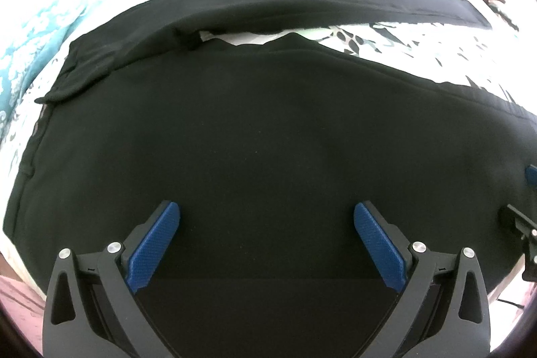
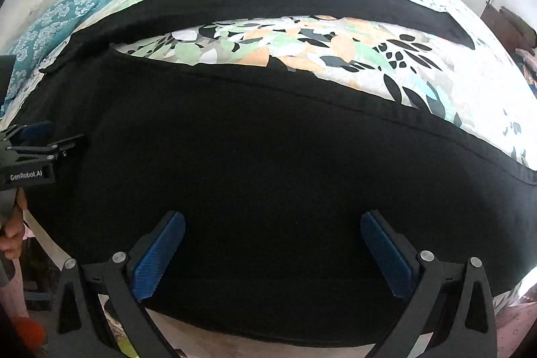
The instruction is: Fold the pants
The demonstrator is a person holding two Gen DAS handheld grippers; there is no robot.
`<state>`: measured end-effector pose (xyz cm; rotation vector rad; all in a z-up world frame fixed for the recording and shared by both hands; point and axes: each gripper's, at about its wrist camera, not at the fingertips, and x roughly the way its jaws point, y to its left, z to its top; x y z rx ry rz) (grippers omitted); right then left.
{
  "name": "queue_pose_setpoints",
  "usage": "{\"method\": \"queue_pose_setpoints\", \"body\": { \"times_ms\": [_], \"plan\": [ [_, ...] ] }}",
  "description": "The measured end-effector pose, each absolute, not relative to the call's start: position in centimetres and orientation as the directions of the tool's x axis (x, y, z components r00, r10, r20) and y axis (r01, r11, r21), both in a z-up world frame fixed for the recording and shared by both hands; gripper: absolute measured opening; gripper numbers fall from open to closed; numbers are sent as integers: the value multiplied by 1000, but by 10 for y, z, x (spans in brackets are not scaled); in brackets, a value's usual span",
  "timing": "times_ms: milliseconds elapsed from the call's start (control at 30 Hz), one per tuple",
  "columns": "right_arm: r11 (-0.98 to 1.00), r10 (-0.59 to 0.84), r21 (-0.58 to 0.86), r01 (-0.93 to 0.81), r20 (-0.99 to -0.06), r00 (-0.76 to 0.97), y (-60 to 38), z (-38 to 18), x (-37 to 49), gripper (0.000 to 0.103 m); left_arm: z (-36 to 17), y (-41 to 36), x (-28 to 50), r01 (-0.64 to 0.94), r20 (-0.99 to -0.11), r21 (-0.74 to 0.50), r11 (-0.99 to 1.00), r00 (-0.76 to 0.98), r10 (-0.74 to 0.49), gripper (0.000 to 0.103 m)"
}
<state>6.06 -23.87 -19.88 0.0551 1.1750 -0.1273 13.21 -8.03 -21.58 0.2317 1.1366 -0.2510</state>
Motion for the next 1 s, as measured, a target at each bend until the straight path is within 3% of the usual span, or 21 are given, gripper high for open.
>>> {"method": "queue_pose_setpoints", "body": {
  "times_ms": [1000],
  "plan": [
    [990,-84,-29,139,-908,411,-248,-196,55,103,-218,-81,136,330,-909,65,942,409,-80,103]
  ]
}}
